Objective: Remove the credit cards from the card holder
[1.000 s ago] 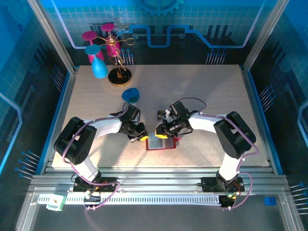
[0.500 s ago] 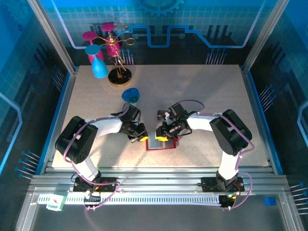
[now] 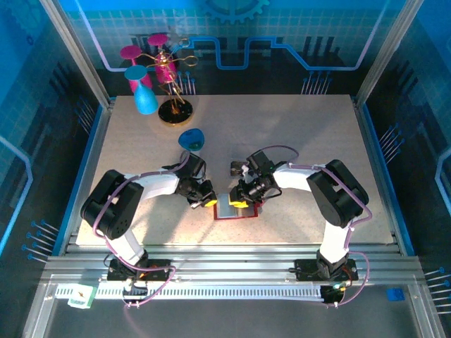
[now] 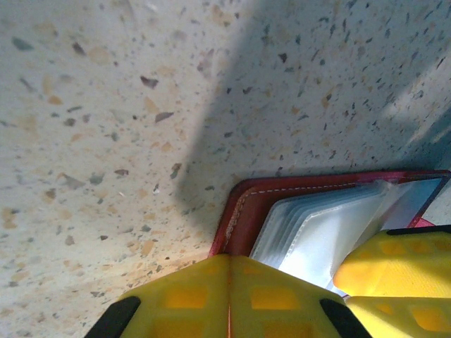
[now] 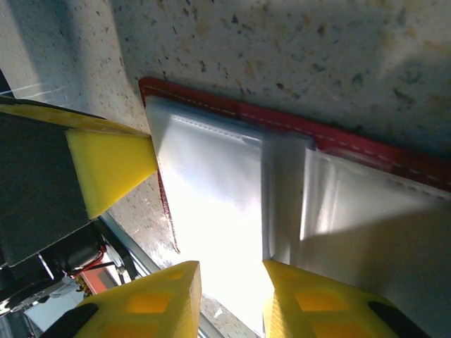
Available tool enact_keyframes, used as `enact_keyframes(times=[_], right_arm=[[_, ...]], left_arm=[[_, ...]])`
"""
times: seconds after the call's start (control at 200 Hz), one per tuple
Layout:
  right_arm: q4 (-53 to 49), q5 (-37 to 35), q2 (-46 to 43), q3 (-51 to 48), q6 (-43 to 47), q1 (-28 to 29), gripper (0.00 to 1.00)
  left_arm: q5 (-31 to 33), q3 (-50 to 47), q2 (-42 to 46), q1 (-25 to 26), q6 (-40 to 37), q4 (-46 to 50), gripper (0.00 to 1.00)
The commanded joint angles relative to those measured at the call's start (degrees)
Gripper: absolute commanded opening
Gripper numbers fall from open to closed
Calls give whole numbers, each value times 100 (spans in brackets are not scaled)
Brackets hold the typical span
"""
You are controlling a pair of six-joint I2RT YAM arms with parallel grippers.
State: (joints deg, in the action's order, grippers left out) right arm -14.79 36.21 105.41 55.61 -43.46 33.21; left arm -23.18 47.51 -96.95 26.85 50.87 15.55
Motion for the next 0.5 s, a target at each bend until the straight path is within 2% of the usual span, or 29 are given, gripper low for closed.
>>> enact_keyframes(times=[0.0,0.495], right_arm=[[-245,-118,25,78,119,-55,29],[-358,-418,-433,164,120,66,28]], left_arm=[[-47,66,-135,0,-95,198,8],[-20,114,-156,-9,-148,253,8]])
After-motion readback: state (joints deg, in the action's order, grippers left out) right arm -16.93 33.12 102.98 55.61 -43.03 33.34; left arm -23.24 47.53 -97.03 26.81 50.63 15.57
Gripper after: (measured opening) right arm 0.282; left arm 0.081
